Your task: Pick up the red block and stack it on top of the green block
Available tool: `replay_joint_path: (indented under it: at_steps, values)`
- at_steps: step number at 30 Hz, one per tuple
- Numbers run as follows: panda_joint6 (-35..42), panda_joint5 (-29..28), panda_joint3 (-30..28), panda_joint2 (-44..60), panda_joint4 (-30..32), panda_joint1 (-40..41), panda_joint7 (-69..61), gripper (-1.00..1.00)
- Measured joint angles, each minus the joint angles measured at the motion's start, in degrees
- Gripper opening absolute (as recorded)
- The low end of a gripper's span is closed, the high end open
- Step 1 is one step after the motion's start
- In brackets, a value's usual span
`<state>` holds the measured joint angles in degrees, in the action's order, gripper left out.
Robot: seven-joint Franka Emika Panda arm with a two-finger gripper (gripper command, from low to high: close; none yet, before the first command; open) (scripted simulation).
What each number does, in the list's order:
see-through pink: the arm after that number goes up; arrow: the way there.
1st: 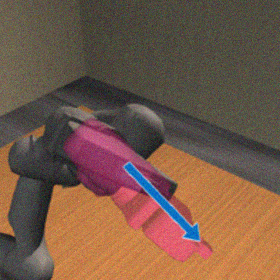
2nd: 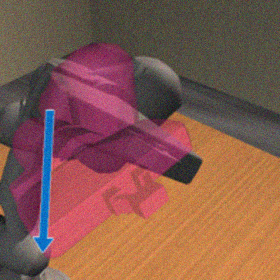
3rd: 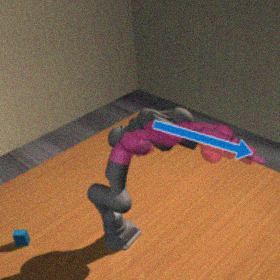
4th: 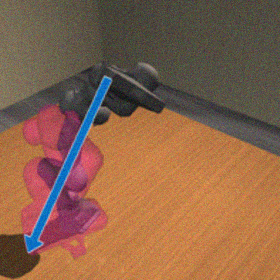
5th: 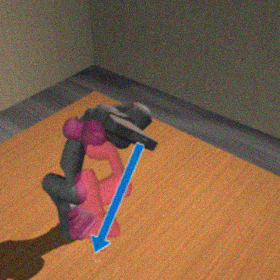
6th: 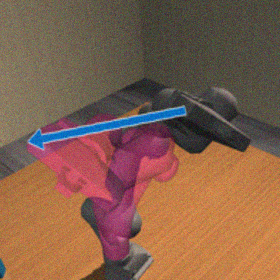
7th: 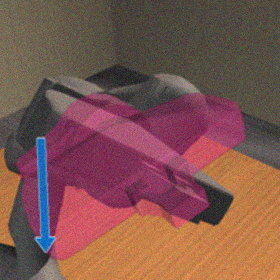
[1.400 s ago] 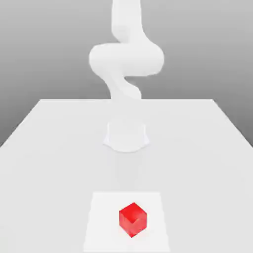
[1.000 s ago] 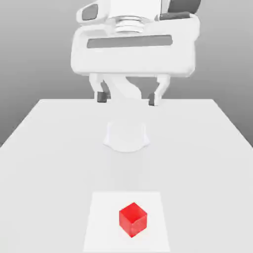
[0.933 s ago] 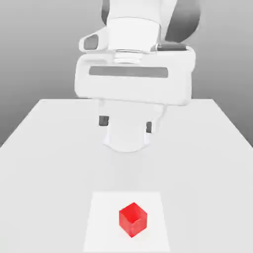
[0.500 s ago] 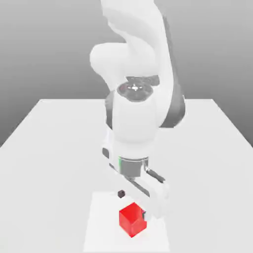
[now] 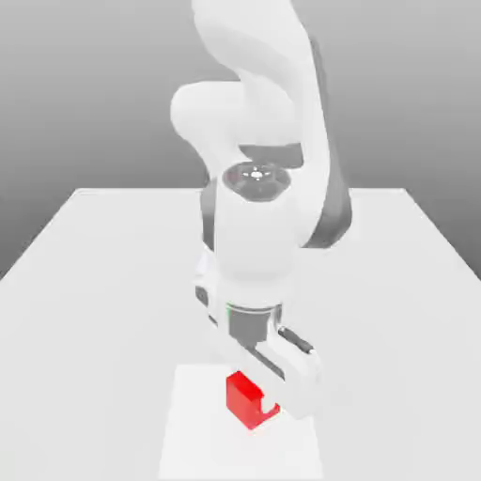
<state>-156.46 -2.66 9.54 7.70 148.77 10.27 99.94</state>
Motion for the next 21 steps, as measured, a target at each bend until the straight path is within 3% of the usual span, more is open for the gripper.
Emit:
replay_joint_path:
  at_steps: [14,18,19,21]
  values:
    - [15.16,5.35,-13.02,13.38,-28.53,17.96,-10.32,-1.0]
    - [11.77,6.51,-14.04,20.15,-31.88,20.13,-11.79,-1.0]
    - [10.48,6.7,-13.95,21.63,-32.06,20.29,-11.95,1.0]
    - [10.47,6.7,-13.95,21.63,-32.06,20.29,-11.95,1.0]
